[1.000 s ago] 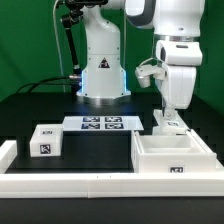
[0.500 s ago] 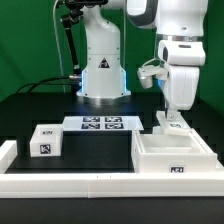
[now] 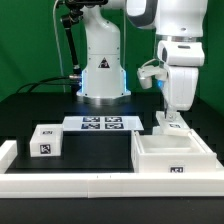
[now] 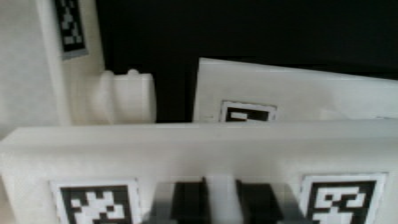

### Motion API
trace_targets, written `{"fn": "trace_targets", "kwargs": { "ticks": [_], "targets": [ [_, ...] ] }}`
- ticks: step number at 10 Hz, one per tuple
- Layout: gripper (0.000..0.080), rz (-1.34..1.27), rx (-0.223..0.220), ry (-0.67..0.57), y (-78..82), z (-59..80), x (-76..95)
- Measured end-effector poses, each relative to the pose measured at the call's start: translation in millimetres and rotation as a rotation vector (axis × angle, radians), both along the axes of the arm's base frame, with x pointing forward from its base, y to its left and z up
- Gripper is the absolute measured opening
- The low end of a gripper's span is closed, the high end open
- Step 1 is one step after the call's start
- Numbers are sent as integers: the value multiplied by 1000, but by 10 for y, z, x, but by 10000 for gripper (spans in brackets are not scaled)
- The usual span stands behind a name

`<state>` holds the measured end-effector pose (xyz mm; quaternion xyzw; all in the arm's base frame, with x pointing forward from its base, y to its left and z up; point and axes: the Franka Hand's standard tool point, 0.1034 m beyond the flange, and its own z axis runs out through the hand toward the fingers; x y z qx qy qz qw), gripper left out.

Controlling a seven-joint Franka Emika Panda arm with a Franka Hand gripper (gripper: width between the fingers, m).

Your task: Assemble cabinet

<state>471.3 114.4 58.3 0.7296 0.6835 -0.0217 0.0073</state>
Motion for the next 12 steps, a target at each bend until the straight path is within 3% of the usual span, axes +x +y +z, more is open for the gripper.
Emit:
{"fn": "trace_targets", "kwargs": {
  "ticks": [7, 12],
  "targets": [
    [70, 4, 3, -16, -65, -9, 616],
    [70, 6, 3, -16, -68, -14, 612]
  ]
}}
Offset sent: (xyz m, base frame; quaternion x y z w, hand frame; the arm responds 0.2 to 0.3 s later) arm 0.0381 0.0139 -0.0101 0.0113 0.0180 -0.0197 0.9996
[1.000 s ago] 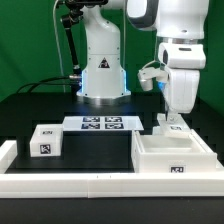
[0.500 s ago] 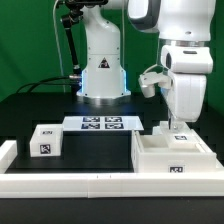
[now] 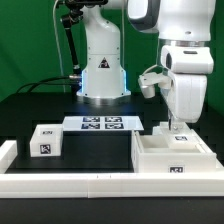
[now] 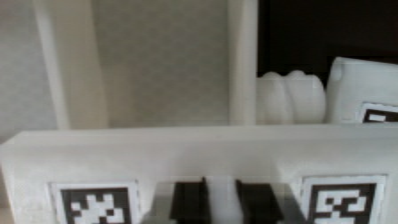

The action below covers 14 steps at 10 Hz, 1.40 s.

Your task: Assemble cabinet

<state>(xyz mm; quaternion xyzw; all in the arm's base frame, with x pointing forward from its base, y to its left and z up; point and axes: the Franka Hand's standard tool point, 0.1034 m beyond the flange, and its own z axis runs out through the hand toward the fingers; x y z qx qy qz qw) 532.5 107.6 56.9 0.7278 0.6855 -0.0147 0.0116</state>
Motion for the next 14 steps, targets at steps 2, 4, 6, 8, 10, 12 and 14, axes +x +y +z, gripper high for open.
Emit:
{"fn": "trace_targets", "kwargs": {
  "ticks": [2, 4, 6, 8, 10, 12, 14],
  "targets": [
    [70, 18, 0, -1, 0, 4, 136],
    [70, 20, -4, 3, -7, 3, 318],
    [70, 15, -8, 9, -11, 1, 414],
    [71, 11, -8, 7, -17, 2, 492],
    [70, 18, -11, 14, -19, 0, 492],
    [70, 21, -18, 30, -20, 1, 497],
    [71, 23, -17, 30, -29, 0, 498]
  ]
}}
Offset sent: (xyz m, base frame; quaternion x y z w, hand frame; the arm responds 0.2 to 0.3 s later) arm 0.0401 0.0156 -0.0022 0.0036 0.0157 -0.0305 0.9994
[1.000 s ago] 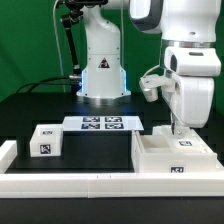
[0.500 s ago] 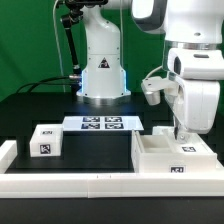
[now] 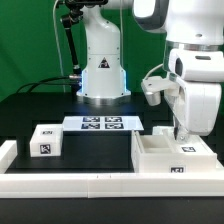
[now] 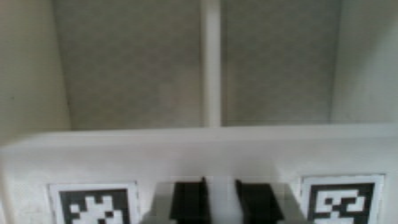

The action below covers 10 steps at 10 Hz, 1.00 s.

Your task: Assemble cabinet

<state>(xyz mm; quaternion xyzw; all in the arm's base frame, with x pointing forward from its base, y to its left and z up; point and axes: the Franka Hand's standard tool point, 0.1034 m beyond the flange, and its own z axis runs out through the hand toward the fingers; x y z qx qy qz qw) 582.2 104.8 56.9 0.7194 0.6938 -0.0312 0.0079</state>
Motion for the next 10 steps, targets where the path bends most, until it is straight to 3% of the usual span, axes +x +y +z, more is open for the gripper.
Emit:
{"fn": "trace_targets", "kwargs": {
  "ticks": [2, 5, 6, 7, 8, 10],
  "targets": [
    [71, -3, 0, -5, 0, 26, 4],
    [526, -9, -5, -22, -8, 157, 3],
    [526, -16, -11, -25, -24, 227, -55],
    [705, -26, -18, -24, -38, 281, -135],
    [770, -53, -31, -22, -65, 365, -299],
    [794, -114, -45, -34, -84, 469, -678]
  ]
}}
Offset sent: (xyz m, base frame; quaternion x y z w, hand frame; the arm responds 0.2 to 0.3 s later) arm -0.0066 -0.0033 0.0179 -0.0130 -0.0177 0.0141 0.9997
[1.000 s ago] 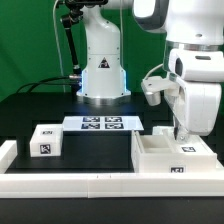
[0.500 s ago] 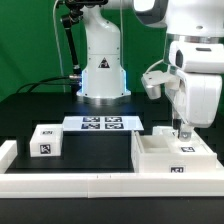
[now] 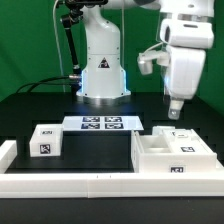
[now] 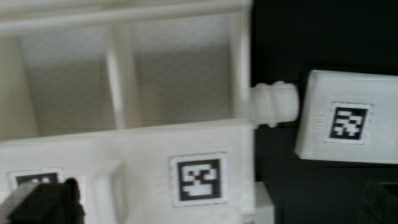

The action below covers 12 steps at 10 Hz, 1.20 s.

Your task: Assemble cabinet

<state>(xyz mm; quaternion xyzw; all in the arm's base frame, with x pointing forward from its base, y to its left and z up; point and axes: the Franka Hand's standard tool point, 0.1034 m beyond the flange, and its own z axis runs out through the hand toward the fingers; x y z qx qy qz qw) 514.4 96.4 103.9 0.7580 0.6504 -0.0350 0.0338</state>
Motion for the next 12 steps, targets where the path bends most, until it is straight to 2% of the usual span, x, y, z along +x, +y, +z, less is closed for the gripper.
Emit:
{"fn": "trace_targets", "kwargs": {
  "ticks": [1, 2, 5, 6, 7, 9, 10, 12],
  "targets": [
    [794, -29, 0, -6, 4, -8, -190],
    [797, -36, -1, 1, 9, -41, -281],
    [797, -34, -1, 1, 2, -44, -264],
    [797, -34, 2, 1, -17, -71, -262],
    [797, -49, 8, 5, -68, -157, -296],
    [797, -73, 30, 5, -45, -322, -661],
    [797, -69, 39, 12, -29, -400, -787],
    [797, -77, 43, 20, 28, -459, -870]
  ]
}}
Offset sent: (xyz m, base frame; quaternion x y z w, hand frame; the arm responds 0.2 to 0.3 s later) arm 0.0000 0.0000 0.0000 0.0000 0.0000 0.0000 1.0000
